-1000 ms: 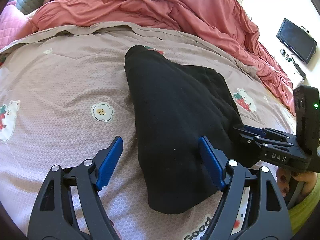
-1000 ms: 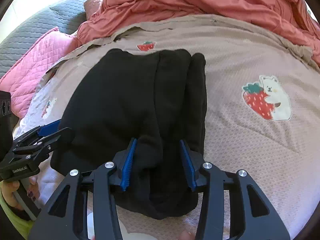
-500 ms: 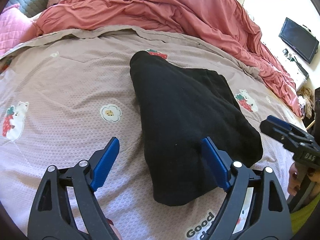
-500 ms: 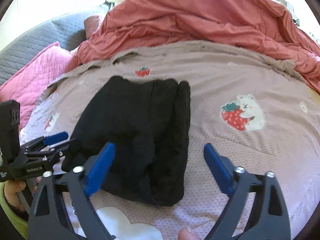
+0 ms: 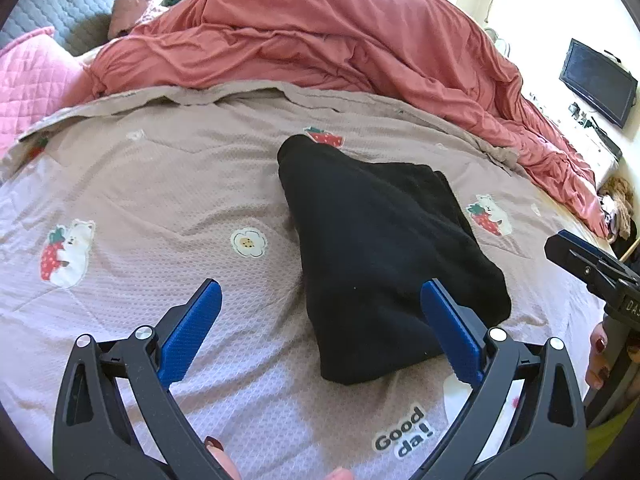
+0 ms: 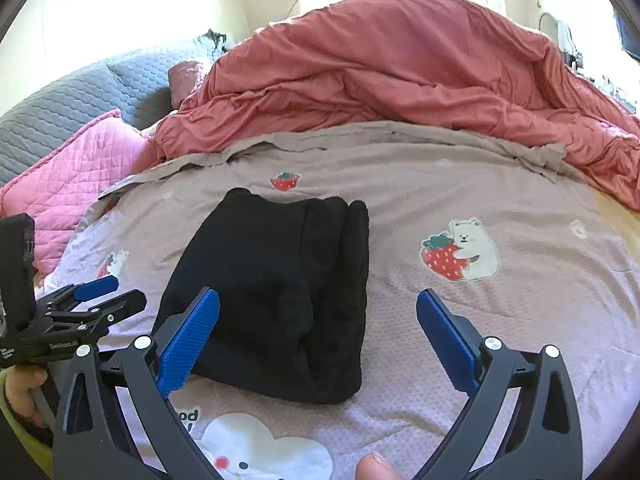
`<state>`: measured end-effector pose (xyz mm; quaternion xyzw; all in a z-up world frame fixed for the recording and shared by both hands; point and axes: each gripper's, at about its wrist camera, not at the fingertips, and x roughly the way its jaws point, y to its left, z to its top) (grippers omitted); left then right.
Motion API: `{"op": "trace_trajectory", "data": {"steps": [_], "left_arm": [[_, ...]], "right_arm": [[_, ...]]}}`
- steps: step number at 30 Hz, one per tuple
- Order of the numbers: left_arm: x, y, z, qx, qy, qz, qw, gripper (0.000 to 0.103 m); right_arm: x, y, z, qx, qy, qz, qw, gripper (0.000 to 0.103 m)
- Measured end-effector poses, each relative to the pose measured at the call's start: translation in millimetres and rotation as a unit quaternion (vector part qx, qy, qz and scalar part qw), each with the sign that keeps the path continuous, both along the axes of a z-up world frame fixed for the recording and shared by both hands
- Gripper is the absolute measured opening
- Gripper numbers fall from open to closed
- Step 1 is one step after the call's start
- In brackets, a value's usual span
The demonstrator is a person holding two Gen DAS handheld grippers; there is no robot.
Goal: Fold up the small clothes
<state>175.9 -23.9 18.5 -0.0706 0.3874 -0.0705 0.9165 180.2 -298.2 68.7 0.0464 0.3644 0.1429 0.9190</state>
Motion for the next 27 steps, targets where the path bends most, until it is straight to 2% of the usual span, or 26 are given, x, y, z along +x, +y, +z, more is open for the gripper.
{"op": "trace_trajectory", "data": {"steps": [14, 27], "left_arm": [[-45.3, 3.6, 25.6, 0.020, -0.031, 0.012, 0.9993, 0.093], [-92.4, 8.2, 31.0, 0.025, -0.038, 0.026, 0.9986, 0.093]], "right_arm": [[-48.0, 0.2, 17.7, -0.013, -0.037, -0.009, 0.999, 0.098], [-90.9, 1.9, 15.7, -0.022, -0.036, -0.017, 0.999, 0.098]]}}
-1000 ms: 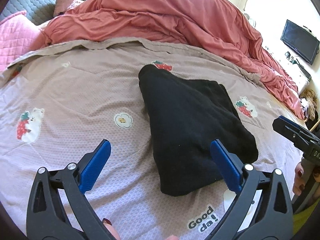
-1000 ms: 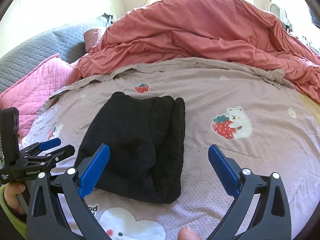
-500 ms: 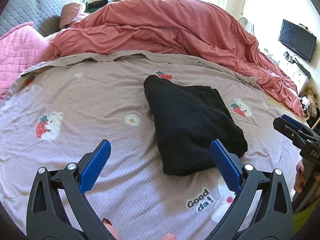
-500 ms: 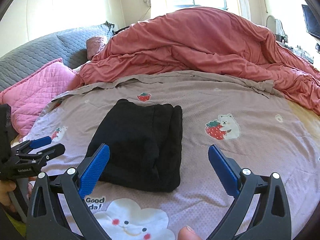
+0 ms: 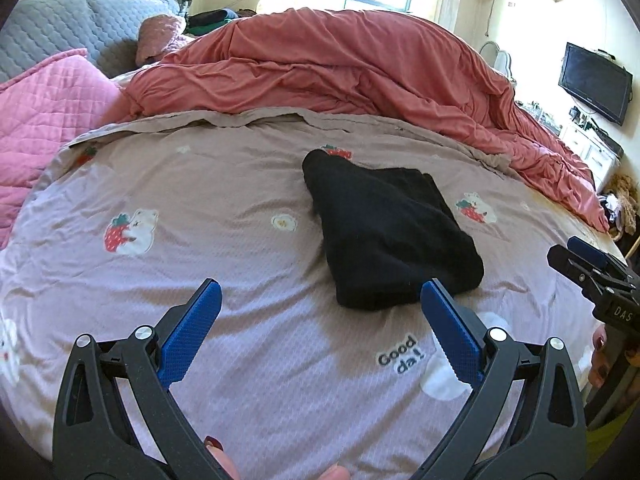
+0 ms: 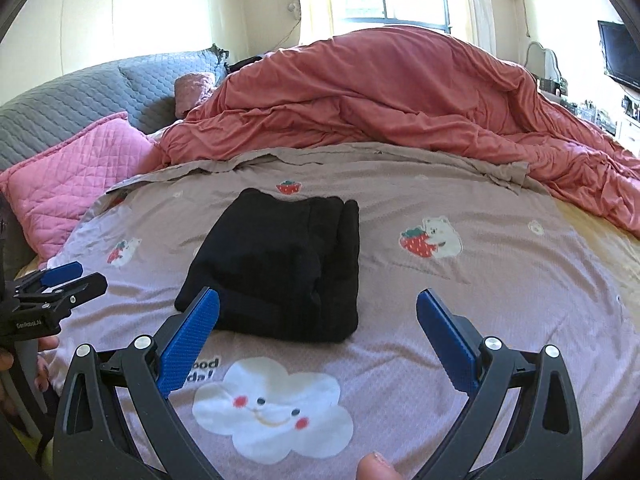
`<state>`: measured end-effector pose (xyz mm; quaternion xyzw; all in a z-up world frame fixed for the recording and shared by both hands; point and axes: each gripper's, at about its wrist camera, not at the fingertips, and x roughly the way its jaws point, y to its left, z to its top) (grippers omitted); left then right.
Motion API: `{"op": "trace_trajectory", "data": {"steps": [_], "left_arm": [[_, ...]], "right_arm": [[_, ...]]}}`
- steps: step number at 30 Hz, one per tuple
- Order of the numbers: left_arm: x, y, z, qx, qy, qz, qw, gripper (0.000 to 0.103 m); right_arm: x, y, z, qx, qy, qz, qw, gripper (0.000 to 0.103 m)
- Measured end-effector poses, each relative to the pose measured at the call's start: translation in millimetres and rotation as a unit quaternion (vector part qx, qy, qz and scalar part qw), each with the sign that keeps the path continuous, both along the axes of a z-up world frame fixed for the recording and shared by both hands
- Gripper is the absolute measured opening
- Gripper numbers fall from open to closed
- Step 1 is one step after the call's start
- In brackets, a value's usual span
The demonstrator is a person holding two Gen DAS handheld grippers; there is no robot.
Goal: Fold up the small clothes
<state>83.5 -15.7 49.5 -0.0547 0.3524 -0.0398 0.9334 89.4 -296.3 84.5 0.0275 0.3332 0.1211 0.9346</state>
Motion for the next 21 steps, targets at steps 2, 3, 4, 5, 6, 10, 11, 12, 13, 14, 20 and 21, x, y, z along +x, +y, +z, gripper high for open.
{"op": "trace_trajectory", "data": {"steps": [2, 3, 4, 5, 6, 10, 11, 12, 13, 14, 20, 21], "left_arm": [[-6.1, 0.7, -3.7, -0.003, 0.004, 0.000, 1.0000, 0.093], [-9.0, 1.1, -5.8, -0.004, 0.007, 0.000, 1.0000, 0.093], [-11.7, 1.3, -7.8, -0.005, 0.010, -0.001, 0.9999, 0.093], [-14.2, 2.2, -9.6, -0.007, 0.012, -0.001, 0.9999, 0.093], [-17.2, 2.3, -12.0, -0.008, 0.015, -0.001, 0.9999, 0.093], [-27.6, 0.3, -20.7, -0.009, 0.022, -0.003, 0.9997, 0.093], [-30.0, -0.5, -23.4, -0.011, 0.025, -0.003, 0.9996, 0.093], [-31.9, -0.6, -25.3, -0.013, 0.027, -0.003, 0.9996, 0.093], [-33.9, -0.8, -27.1, -0.016, 0.028, -0.004, 0.9995, 0.093], [-35.9, -1.2, -29.5, -0.018, 0.030, -0.002, 0.9994, 0.093], [-45.4, -5.7, -37.6, -0.010, 0.032, 0.000, 0.9995, 0.093], [-46.5, -6.2, -40.4, -0.009, 0.034, -0.002, 0.9994, 0.093]], "right_arm": [[-5.4, 0.6, -3.4, 0.000, 0.003, -0.002, 1.000, 0.098], [-8.7, 1.2, -4.9, -0.003, 0.002, -0.006, 1.000, 0.098], [-10.2, 1.7, -5.5, -0.005, 0.001, -0.006, 1.000, 0.098], [-13.2, 3.4, -7.1, -0.010, -0.001, -0.007, 1.000, 0.098], [-14.0, 3.9, -7.7, -0.013, -0.001, -0.007, 1.000, 0.098], [-23.5, 9.0, -8.5, -0.044, -0.024, -0.016, 0.999, 0.098], [-26.6, 9.2, -8.8, -0.044, -0.027, -0.019, 0.998, 0.098], [-29.4, 9.3, -9.5, -0.044, -0.030, -0.020, 0.998, 0.098], [-32.3, 9.4, -11.1, -0.046, -0.030, -0.022, 0.998, 0.098], [-34.0, 9.3, -12.9, -0.047, -0.028, -0.021, 0.998, 0.098], [-44.2, 12.7, -35.3, -0.053, 0.004, -0.018, 0.998, 0.098], [-44.7, 12.8, -39.5, -0.047, 0.015, -0.018, 0.999, 0.098]]}}
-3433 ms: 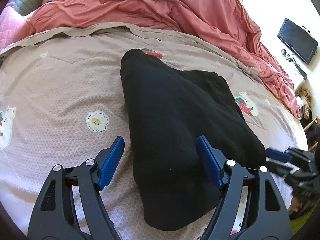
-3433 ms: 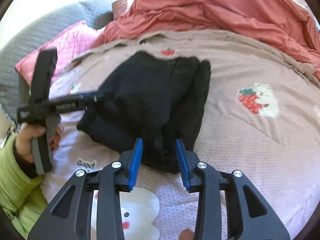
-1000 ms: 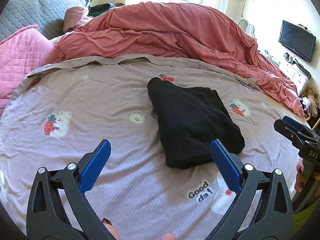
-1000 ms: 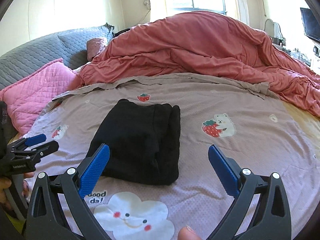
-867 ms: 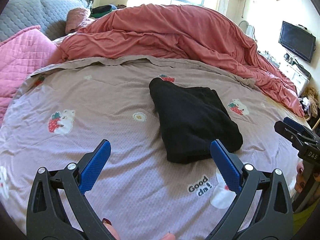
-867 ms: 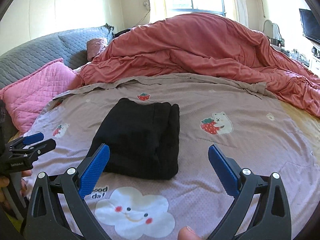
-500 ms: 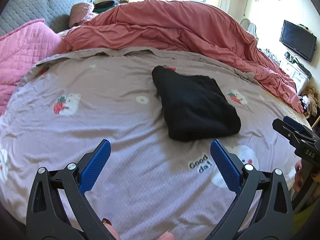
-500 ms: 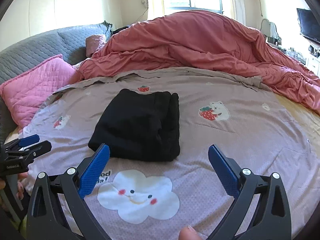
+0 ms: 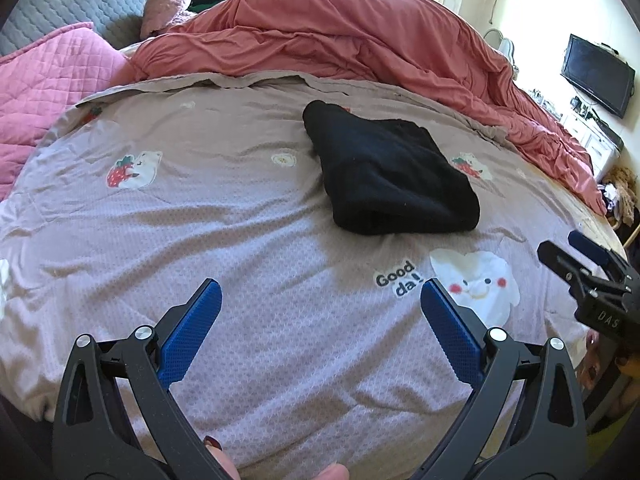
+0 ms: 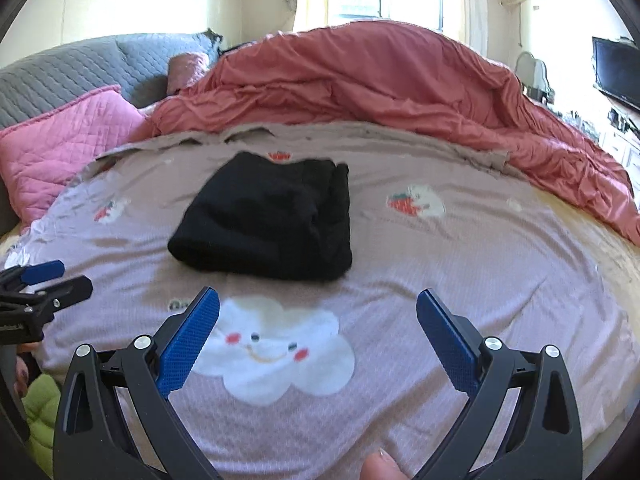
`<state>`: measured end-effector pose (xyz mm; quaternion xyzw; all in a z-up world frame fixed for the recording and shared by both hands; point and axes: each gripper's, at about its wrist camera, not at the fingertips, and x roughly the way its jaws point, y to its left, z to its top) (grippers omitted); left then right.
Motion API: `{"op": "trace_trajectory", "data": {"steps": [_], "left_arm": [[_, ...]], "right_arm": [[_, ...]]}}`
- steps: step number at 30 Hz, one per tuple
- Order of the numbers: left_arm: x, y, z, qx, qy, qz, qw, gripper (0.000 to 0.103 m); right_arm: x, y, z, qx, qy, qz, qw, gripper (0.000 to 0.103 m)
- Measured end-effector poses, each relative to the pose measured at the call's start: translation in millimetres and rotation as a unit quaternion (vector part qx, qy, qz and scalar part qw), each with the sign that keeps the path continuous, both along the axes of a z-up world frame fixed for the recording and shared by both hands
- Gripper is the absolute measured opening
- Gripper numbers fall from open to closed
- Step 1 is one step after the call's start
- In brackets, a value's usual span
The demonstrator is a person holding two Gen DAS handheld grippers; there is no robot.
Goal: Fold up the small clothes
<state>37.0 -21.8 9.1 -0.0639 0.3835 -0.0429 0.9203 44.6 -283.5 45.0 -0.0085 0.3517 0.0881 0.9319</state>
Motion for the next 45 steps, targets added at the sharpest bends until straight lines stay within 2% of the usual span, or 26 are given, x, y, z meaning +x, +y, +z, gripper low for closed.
{"op": "trace_trajectory", "data": {"steps": [4, 9, 29, 45], "left_arm": [[-1.5, -2.4, -10.5, 0.002, 0.016, 0.000, 0.9999, 0.093], [-3.0, -3.7, -12.3, 0.009, 0.016, 0.002, 0.9998, 0.093], [-2.8, 4.4, -9.8, 0.011, 0.022, 0.027, 0.9993, 0.093], [-2.6, 4.3, -7.8, 0.014, 0.019, 0.027, 0.9994, 0.093]], "right_arm": [[-0.5, 1.6, -11.6, 0.005, 0.024, -0.006, 1.000, 0.098], [1.5, 3.7, -14.6, 0.003, 0.029, -0.008, 1.000, 0.098], [3.0, 0.8, -19.1, 0.002, 0.033, -0.009, 0.999, 0.098], [0.6, -2.2, -18.4, 0.000, 0.034, -0.016, 0.999, 0.098]]}}
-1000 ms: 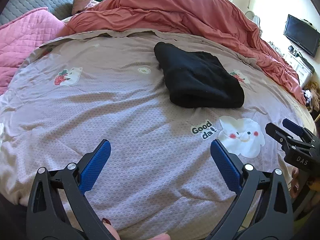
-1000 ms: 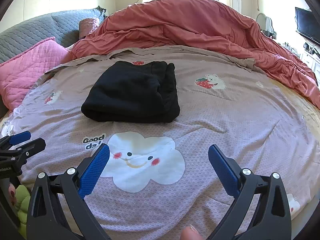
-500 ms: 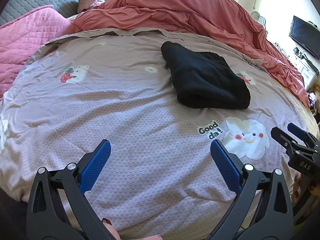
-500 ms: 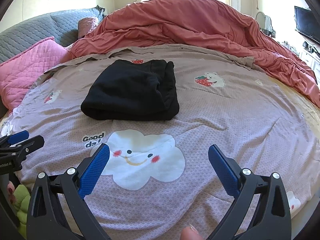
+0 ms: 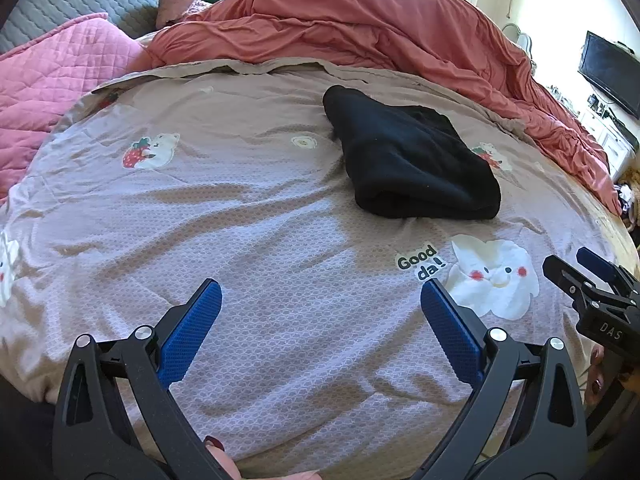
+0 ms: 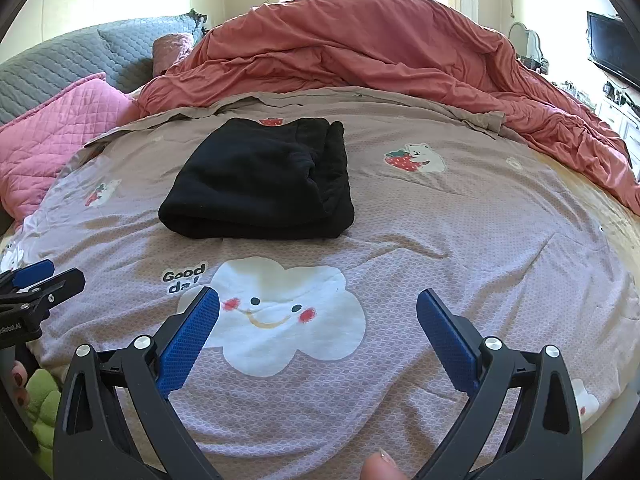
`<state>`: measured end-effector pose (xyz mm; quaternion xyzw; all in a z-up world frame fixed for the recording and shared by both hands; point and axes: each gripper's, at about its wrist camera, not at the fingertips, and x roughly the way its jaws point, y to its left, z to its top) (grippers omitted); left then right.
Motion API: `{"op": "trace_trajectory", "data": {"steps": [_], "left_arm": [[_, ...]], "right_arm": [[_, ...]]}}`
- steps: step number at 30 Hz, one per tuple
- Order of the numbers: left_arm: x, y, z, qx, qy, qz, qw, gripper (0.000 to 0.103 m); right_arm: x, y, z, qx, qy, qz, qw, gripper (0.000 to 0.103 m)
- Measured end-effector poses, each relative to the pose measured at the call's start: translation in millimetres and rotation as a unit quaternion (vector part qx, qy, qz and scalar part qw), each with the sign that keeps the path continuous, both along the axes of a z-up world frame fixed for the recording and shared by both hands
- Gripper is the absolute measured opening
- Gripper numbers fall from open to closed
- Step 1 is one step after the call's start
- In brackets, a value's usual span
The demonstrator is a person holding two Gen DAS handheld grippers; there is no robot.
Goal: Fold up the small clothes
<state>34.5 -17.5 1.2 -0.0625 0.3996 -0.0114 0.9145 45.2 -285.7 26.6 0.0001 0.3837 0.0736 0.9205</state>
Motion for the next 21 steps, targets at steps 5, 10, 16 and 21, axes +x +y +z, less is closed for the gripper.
{"op": "trace_trajectory", "data": {"steps": [5, 10, 16, 21], "left_arm": [[0.1, -0.1, 0.0, 0.002, -0.001, -0.002, 1.0000, 0.093], [-0.9, -0.6, 0.5, 0.003, -0.001, -0.002, 1.0000, 0.094], [-0.5, -0.6, 0.5, 0.002, -0.001, -0.003, 1.0000, 0.094], [-0.8, -0.5, 0.9, 0.002, 0.000, -0.002, 1.0000, 0.093]], "right_arm": [[0.1, -0.5, 0.0, -0.001, 0.002, -0.002, 1.000, 0.098], [2.3, -1.1, 0.3, -0.001, 0.004, -0.003, 1.000, 0.098], [2.2, -0.3, 0.3, -0.002, 0.005, -0.001, 1.000, 0.098], [2.7, 1.3, -0.9, -0.004, 0.005, 0.001, 1.000, 0.098]]}}
